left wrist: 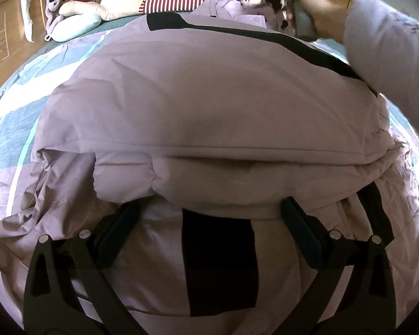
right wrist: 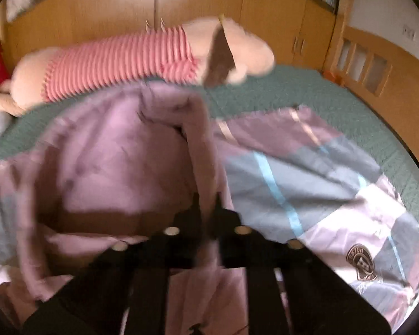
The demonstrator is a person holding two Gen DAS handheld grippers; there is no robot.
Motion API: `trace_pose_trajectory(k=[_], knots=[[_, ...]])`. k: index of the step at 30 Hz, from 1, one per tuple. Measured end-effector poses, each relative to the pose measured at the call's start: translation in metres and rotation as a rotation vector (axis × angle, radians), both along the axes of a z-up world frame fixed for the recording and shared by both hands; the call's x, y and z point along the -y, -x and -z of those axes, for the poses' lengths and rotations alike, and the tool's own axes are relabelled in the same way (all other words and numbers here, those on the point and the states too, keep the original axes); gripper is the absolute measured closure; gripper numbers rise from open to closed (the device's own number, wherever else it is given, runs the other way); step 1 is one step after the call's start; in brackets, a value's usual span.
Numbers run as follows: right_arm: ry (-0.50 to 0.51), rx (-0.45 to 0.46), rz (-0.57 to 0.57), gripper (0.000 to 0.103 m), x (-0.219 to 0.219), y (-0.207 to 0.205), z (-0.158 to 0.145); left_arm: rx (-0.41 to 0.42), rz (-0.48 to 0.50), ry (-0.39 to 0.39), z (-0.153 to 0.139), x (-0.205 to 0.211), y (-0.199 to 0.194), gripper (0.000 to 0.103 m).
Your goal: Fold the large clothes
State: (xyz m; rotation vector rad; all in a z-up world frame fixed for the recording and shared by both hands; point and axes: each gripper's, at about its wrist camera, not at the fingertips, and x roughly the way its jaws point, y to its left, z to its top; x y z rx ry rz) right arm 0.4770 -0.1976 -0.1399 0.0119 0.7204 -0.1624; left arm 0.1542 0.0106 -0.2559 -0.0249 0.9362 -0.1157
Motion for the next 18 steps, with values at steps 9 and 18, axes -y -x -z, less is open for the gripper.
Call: trace_pose_trajectory(k=[9, 18], knots=[[0.047, 0.269, -0.405, 0.101, -0.002, 0.250, -0.081, -0.019, -0.013, -0.028, -0.002, 0.008, -0.003, 0.002], [-0.087, 0.028, -0.227, 0.103, 0.113, 0.383, -0.008, -0.019, -0.255, 0.176, -0.054, -0.043, 0.045, 0.002]])
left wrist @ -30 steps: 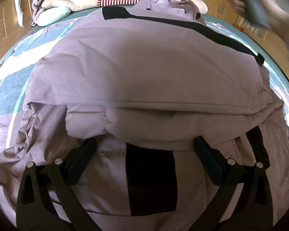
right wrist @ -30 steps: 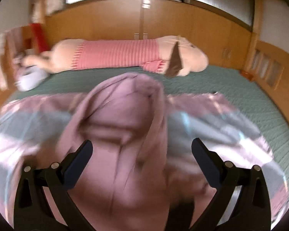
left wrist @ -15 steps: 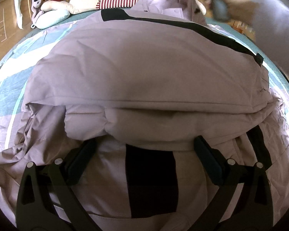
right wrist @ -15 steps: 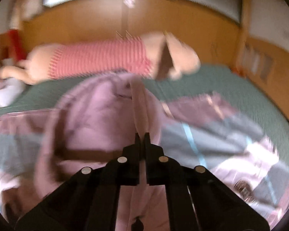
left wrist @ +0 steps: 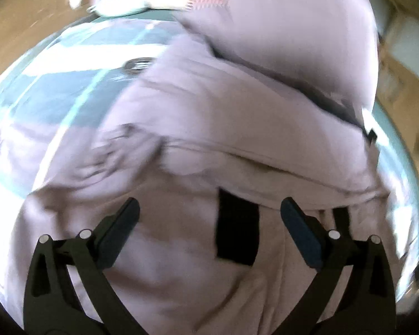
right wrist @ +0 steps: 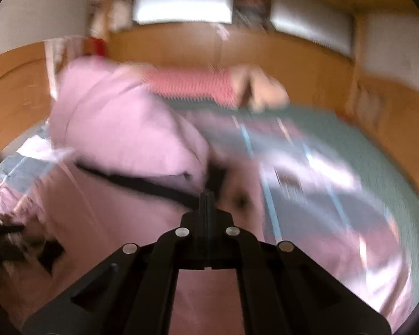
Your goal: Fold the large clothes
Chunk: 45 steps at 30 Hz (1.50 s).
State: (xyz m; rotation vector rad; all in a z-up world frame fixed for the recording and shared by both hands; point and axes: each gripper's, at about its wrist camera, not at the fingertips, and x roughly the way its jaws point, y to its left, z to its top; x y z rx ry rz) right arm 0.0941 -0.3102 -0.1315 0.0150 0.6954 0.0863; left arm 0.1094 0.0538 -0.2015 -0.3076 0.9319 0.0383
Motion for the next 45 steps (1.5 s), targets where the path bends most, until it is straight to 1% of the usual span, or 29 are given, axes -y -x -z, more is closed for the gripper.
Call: trace_pose_trajectory(k=[2, 3, 4, 5, 7, 9, 11, 13, 14, 15, 16, 18, 19, 20, 21, 22, 23, 24, 25, 26, 29, 31, 33, 35, 38, 41, 42, 44, 45], knots=[[-0.068, -0.066, 0.042, 0.102, 0.012, 0.005, 0.007, -0.018, -0.038, 0.065, -0.006, -0.012, 0.005, 0.002], [-0.081, -0.081, 0.041, 0.099, 0.008, 0.004, 0.007, -0.020, -0.052, 0.095, -0.009, -0.018, 0.007, 0.002], [-0.072, -0.082, 0.027, 0.082, 0.000, 0.004, 0.003, -0.019, -0.060, 0.109, -0.011, -0.021, 0.009, 0.002], [-0.055, -0.069, 0.004, 0.049, -0.013, 0.005, -0.003, -0.021, -0.065, 0.112, -0.012, -0.023, 0.009, 0.002], [-0.054, -0.034, -0.064, 0.015, -0.043, 0.000, -0.012, -0.036, -0.078, 0.108, -0.012, -0.027, 0.007, 0.002], [-0.066, -0.046, -0.152, 0.015, -0.076, -0.009, -0.015, -0.041, -0.071, 0.120, -0.010, -0.026, 0.002, 0.002], [-0.006, -0.047, -0.194, 0.015, -0.115, -0.019, -0.018, -0.055, -0.068, 0.094, -0.007, -0.023, -0.002, 0.002], [0.150, 0.031, -0.204, 0.014, -0.162, -0.030, -0.023, -0.063, -0.060, 0.064, -0.007, -0.019, -0.003, 0.002], [0.218, 0.064, -0.215, 0.010, -0.183, -0.036, -0.022, -0.065, -0.051, 0.048, -0.006, -0.018, -0.004, 0.002], [0.257, 0.071, -0.229, 0.008, -0.197, -0.042, -0.019, -0.067, -0.045, 0.040, -0.007, -0.018, -0.005, 0.002], [0.288, 0.055, -0.245, 0.008, -0.209, -0.051, -0.013, -0.069, -0.044, 0.040, -0.007, -0.021, -0.005, 0.002], [0.351, -0.039, -0.275, 0.008, -0.231, -0.078, 0.008, -0.070, -0.048, 0.047, -0.008, -0.028, -0.004, 0.002], [0.388, -0.073, -0.273, 0.008, -0.239, -0.089, 0.021, -0.071, -0.053, 0.049, -0.009, -0.031, -0.004, 0.002], [0.406, -0.080, -0.270, 0.011, -0.242, -0.096, 0.030, -0.072, -0.061, 0.050, -0.009, -0.035, -0.003, 0.002], [0.406, -0.089, -0.267, 0.018, -0.243, -0.098, 0.036, -0.074, -0.070, 0.049, -0.009, -0.039, -0.002, 0.002], [0.389, -0.114, -0.260, 0.038, -0.241, -0.103, 0.041, -0.079, -0.087, 0.052, -0.008, -0.044, -0.002, 0.002], [0.359, -0.137, -0.251, 0.055, -0.237, -0.105, 0.042, -0.086, -0.102, 0.061, -0.007, -0.050, -0.001, 0.002], [0.311, -0.155, -0.228, 0.063, -0.230, -0.107, 0.042, -0.090, -0.110, 0.072, -0.006, -0.053, 0.000, 0.002], [0.297, -0.158, -0.214, 0.074, -0.223, -0.105, 0.040, -0.095, -0.115, 0.095, -0.005, -0.058, 0.000, 0.002], [0.310, -0.139, -0.198, 0.080, -0.217, -0.101, 0.035, -0.095, -0.116, 0.105, -0.005, -0.059, 0.001, 0.002], [0.351, -0.051, -0.170, 0.087, -0.207, -0.079, 0.014, -0.084, -0.111, 0.090, -0.010, -0.058, 0.003, 0.002], [0.305, -0.021, -0.178, 0.088, -0.198, -0.056, -0.001, -0.068, -0.109, 0.079, -0.014, -0.056, 0.006, 0.002], [0.221, -0.006, -0.268, 0.088, -0.188, -0.034, -0.011, -0.053, -0.105, 0.073, -0.017, -0.054, 0.007, 0.002], [0.203, -0.010, -0.351, 0.088, -0.185, -0.011, -0.009, -0.016, -0.101, 0.073, -0.024, -0.054, 0.009, 0.002], [0.278, -0.065, -0.419, 0.091, -0.191, 0.016, 0.015, 0.058, -0.077, 0.065, -0.035, -0.045, 0.010, 0.002], [0.295, -0.141, -0.465, 0.095, -0.192, 0.040, 0.047, 0.112, -0.028, 0.049, -0.043, -0.029, 0.009, 0.002], [0.276, -0.195, -0.500, 0.103, -0.195, 0.043, 0.057, 0.120, -0.006, 0.050, -0.043, -0.023, 0.008, 0.002], [0.248, -0.280, -0.544, 0.103, -0.197, 0.052, 0.078, 0.115, 0.055, 0.068, -0.039, -0.009, 0.004, 0.002], [0.296, -0.281, -0.546, 0.103, -0.201, 0.059, 0.089, 0.105, 0.079, 0.077, -0.035, -0.004, 0.002, 0.002]])
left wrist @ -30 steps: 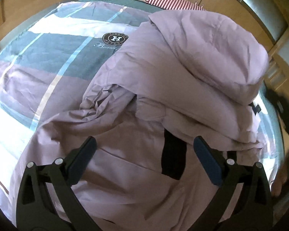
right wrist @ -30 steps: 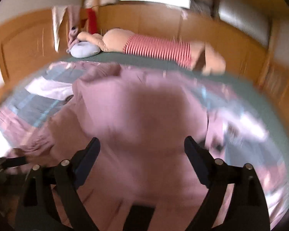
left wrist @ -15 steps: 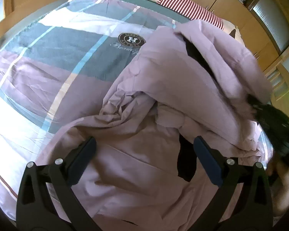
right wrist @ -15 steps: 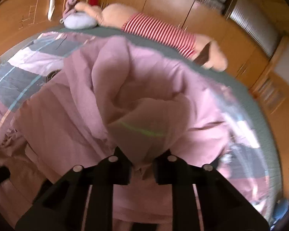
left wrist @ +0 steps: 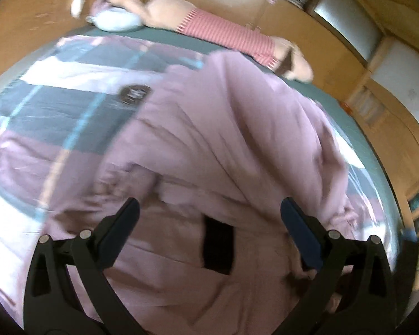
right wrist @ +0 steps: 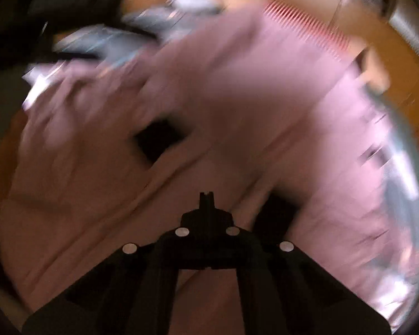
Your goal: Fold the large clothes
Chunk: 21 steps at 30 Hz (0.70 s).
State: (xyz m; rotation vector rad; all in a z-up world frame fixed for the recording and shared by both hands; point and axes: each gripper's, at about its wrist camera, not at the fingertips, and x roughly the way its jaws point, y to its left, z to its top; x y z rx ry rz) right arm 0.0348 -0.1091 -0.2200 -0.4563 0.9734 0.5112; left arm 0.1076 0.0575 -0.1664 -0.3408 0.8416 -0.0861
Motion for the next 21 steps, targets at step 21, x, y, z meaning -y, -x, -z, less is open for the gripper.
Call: trace_pose_trajectory(k=[21], knots=[[-0.069, 0.046, 0.345, 0.067, 0.041, -0.110, 0.006, -0.057, 0.052, -0.197, 0.035, 0.027, -0.021, 0.002]])
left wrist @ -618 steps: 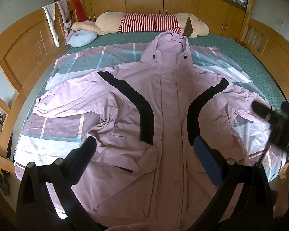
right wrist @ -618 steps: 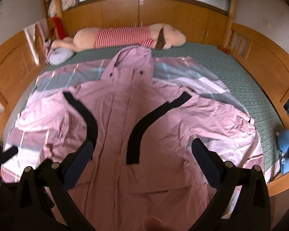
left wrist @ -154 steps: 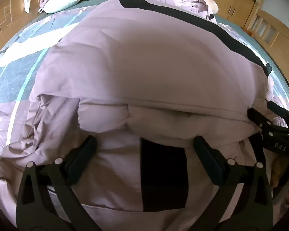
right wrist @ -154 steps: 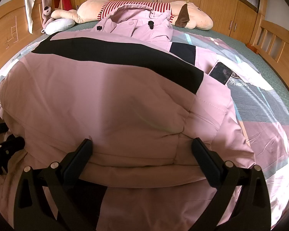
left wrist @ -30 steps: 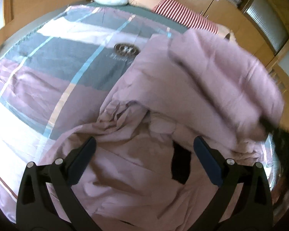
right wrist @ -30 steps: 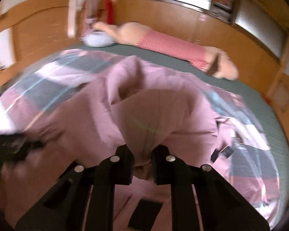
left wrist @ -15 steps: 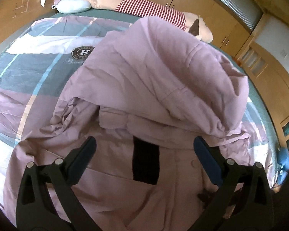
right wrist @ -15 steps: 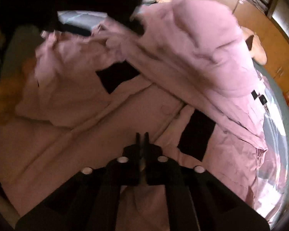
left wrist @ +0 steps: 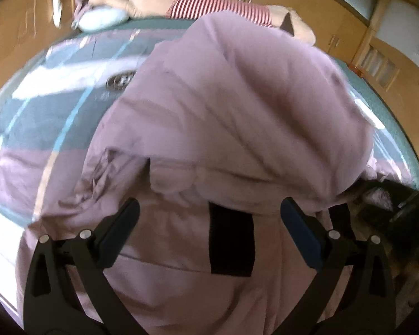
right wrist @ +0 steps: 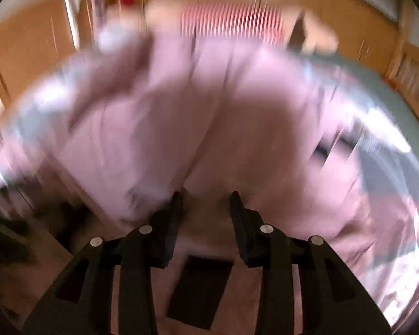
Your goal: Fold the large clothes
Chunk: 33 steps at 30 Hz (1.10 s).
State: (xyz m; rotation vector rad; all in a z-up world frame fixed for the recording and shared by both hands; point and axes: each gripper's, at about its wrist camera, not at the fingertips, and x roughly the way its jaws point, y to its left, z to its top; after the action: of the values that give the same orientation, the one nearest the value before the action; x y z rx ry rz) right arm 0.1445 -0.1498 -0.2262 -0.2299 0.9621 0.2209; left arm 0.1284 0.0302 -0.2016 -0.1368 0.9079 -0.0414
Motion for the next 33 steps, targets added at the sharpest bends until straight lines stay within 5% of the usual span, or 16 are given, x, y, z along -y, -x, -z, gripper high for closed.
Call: trace_pose_trajectory(k=[3, 8, 13, 20, 24, 29, 33], knots=[[0.099, 0.058, -0.015, 0.067, -0.017, 0.014, 0.004, 0.012, 0.033, -0.035, 0.004, 0.011, 0.000, 0.002], [0.012, 0.018, 0.009, 0.067, -0.009, 0.013, 0.000, -0.097, 0.076, -0.043, 0.036, 0.025, -0.012, 0.002], [0.017, 0.032, 0.035, 0.057, -0.007, 0.017, -0.004, -0.089, 0.087, -0.142, 0.042, 0.038, -0.016, 0.002], [-0.039, 0.025, 0.140, 0.021, 0.022, 0.017, 0.004, -0.096, 0.079, -0.088, 0.039, 0.030, -0.018, 0.002], [-0.127, -0.004, 0.160, 0.020, 0.042, 0.011, -0.008, -0.057, 0.039, -0.050, 0.027, 0.020, -0.012, 0.002], [-0.105, 0.011, 0.141, 0.020, 0.045, 0.012, -0.005, 0.077, 0.029, -0.050, 0.004, 0.016, -0.001, 0.002], [-0.033, 0.072, 0.067, 0.020, 0.022, 0.031, -0.012, 0.021, 0.065, -0.028, 0.013, 0.022, -0.003, 0.002]])
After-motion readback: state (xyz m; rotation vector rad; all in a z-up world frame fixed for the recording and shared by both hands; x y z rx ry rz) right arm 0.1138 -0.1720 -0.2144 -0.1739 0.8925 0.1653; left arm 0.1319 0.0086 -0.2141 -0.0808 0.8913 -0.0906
